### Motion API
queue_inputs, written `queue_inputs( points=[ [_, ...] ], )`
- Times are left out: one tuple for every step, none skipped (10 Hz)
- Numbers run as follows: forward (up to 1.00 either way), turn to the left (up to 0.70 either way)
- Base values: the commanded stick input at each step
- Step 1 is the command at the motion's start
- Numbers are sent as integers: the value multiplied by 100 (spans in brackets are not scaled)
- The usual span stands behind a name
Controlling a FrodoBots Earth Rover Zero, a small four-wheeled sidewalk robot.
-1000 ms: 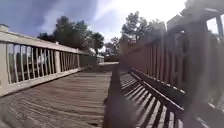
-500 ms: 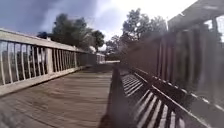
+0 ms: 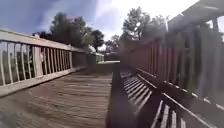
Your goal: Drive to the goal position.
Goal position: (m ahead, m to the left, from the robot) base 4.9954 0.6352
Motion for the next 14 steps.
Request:
queue_inputs(
  points=[
    [85, 0],
    [85, 0],
    [85, 0],
    [85, 0],
    [85, 0],
    [85, 0],
    [85, 0],
    [85, 0],
    [85, 0],
    [85, 0],
    [85, 0],
    [85, 0],
    [85, 0],
    [85, 0]
  ],
)
